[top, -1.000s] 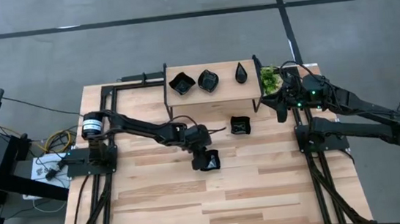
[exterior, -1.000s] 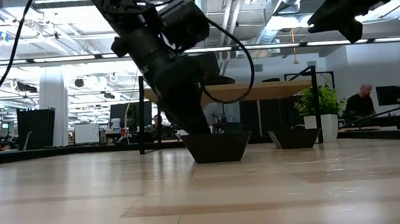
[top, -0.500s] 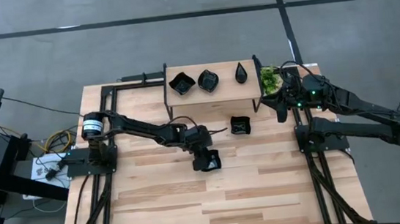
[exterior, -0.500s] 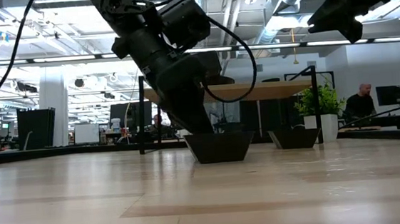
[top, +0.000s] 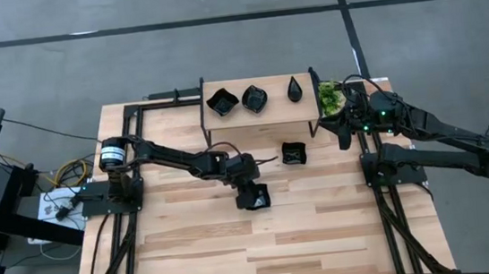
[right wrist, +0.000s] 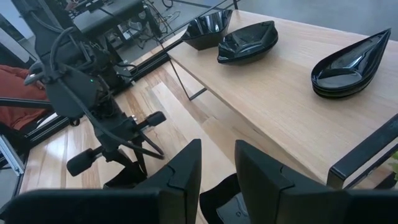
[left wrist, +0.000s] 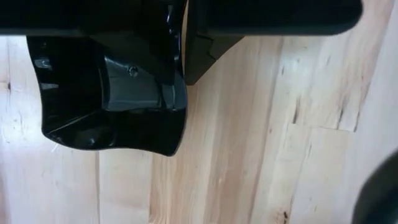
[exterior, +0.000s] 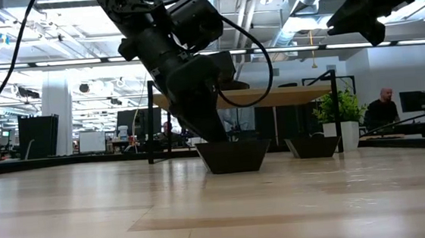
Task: Pick & Place Mini shaped plates
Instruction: Stack the distorted square plate on top of the distorted square plates on the shelf
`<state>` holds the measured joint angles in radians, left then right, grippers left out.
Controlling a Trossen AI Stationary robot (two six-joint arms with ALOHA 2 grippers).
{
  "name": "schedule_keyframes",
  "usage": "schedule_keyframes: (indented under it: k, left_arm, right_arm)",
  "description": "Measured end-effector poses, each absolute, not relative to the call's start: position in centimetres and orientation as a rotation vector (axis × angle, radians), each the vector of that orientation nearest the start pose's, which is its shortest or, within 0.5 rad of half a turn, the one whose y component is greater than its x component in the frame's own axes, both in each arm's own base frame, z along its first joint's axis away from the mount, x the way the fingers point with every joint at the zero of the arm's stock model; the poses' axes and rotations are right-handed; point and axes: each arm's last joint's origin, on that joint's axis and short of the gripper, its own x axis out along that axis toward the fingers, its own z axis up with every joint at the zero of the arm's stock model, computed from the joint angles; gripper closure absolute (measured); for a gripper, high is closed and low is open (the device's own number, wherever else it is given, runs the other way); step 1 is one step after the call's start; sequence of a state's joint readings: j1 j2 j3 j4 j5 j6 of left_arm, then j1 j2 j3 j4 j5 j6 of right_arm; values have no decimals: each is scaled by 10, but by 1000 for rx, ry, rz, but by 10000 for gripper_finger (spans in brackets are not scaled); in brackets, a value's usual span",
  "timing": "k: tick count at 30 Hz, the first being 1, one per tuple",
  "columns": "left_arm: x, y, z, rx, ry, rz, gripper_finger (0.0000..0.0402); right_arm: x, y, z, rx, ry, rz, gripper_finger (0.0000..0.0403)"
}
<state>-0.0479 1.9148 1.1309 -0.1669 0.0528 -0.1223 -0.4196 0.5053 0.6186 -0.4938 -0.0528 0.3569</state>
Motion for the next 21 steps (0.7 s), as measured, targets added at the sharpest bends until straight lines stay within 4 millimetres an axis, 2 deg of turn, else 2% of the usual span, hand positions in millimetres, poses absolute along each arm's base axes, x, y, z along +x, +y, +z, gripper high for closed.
schedule_keyframes:
  k: [6, 12, 16, 21]
  left_arm:
    - [381, -20, 143, -141, 953, -42, 393]
    - [380, -22, 151, -234, 938, -63, 393]
    - [375, -21, 179, -300, 867, -38, 395]
    - [356, -13, 236, -450, 698, 124, 394]
  right_arm:
    - [106, -46, 283, 438, 304, -426, 310]
    - [106, -46, 283, 438, 304, -426, 310]
    - [106, -46, 283, 438, 304, -426, 310]
    - [106, -46, 283, 438, 304, -426, 310]
